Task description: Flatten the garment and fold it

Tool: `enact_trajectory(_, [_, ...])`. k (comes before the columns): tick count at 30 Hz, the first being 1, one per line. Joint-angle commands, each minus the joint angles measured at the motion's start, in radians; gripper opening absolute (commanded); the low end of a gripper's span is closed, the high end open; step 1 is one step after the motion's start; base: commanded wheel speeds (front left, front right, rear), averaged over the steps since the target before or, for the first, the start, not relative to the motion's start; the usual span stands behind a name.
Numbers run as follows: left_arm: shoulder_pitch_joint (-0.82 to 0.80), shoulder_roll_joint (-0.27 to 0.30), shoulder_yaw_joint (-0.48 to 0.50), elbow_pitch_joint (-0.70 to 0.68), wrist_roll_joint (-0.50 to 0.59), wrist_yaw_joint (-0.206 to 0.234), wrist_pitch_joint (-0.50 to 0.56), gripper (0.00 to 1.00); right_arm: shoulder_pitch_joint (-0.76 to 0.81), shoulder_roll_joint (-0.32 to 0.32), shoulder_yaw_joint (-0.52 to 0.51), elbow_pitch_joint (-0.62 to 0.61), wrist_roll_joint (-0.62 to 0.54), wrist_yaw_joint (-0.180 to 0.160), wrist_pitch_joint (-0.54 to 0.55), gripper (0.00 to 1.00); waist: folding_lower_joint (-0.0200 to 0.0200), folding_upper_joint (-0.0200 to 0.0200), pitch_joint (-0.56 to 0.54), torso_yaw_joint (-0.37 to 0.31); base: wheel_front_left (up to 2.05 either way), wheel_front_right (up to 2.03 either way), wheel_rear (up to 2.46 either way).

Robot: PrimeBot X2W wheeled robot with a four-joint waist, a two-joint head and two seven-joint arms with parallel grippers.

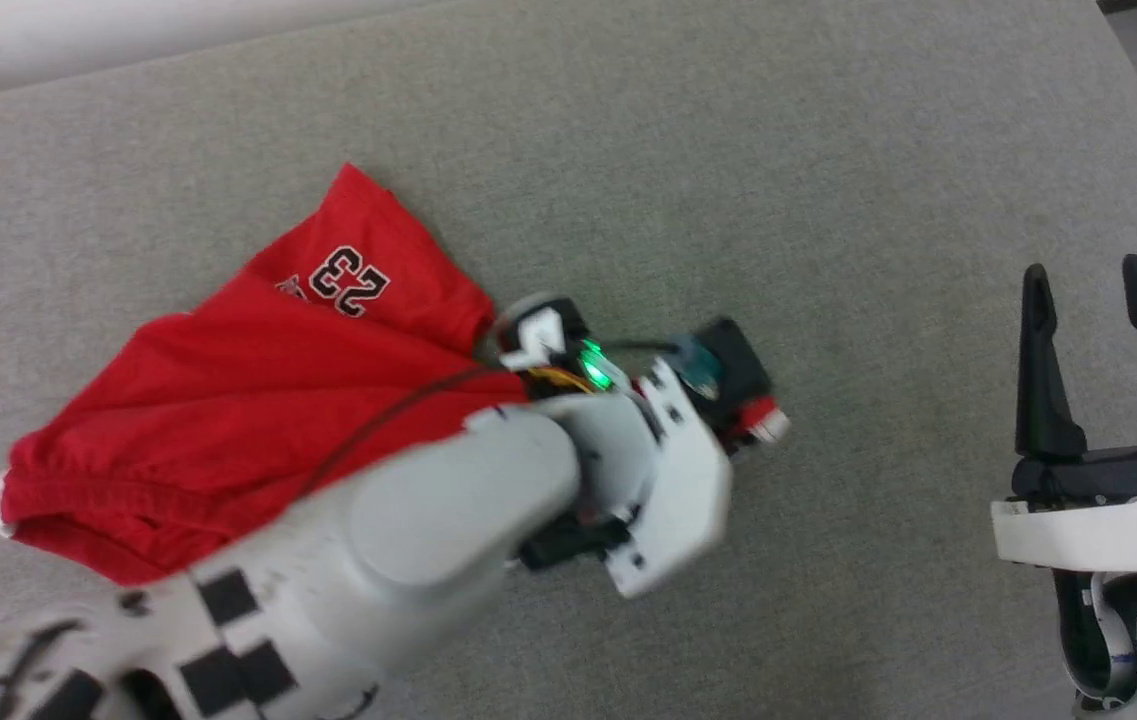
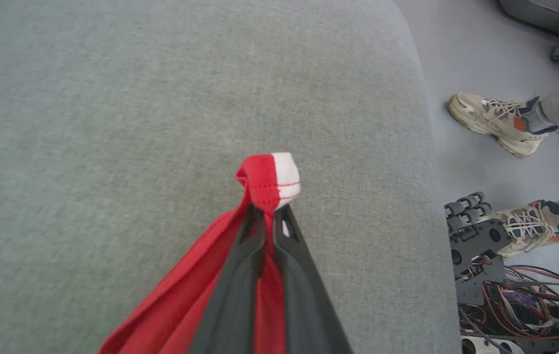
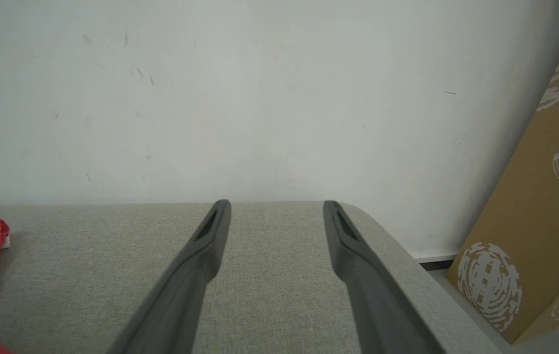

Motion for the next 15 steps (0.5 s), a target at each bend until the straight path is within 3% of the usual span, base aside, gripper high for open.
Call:
enact_trajectory(1, [0.041, -0.045, -0.002, 0.014, 0.034, 0.001, -0.001, 0.0, -0.016, 0.003, -0.008, -0.003, 0.006, -0.002, -0.005, 1.0, -0.0002, -0.0001, 0.023, -0.019, 0.0, 0.0, 0.0])
enact_trajectory(5, [0.13, -0.121, -0.002, 0.049, 0.074, 0.001, 0.027, 0.0, -0.021, 0.003, -0.008, -0.001, 0.004, -0.002, -0.005, 1.0, -0.0002, -0.0001, 0.032, -0.018, 0.0, 0.0, 0.0])
enact_trajectory(8, [0.168, -0.139, -0.002, 0.102, 0.119, 0.001, 0.032, 0.0, -0.028, 0.003, 0.004, 0.0, -0.004, -0.002, -0.005, 1.0, -0.0002, -0.0001, 0.023, -0.007, 0.0, 0.0, 0.0])
enact_trajectory(10, [0.181, -0.149, -0.002, 0.143, 0.142, 0.001, -0.014, 1.0, -0.03, 0.003, 0.008, 0.0, -0.013, -0.002, -0.005, 1.0, -0.0002, -0.0001, 0.006, 0.009, 0.0, 0.0, 0.0])
enact_trajectory(15, [0.155, -0.184, -0.001, 0.201, 0.139, 0.001, -0.219, 1.0, -0.019, 0.003, 0.007, 0.004, -0.067, -0.002, -0.005, 1.0, -0.0002, -0.0001, -0.065, 0.06, 0.0, 0.0, 0.0])
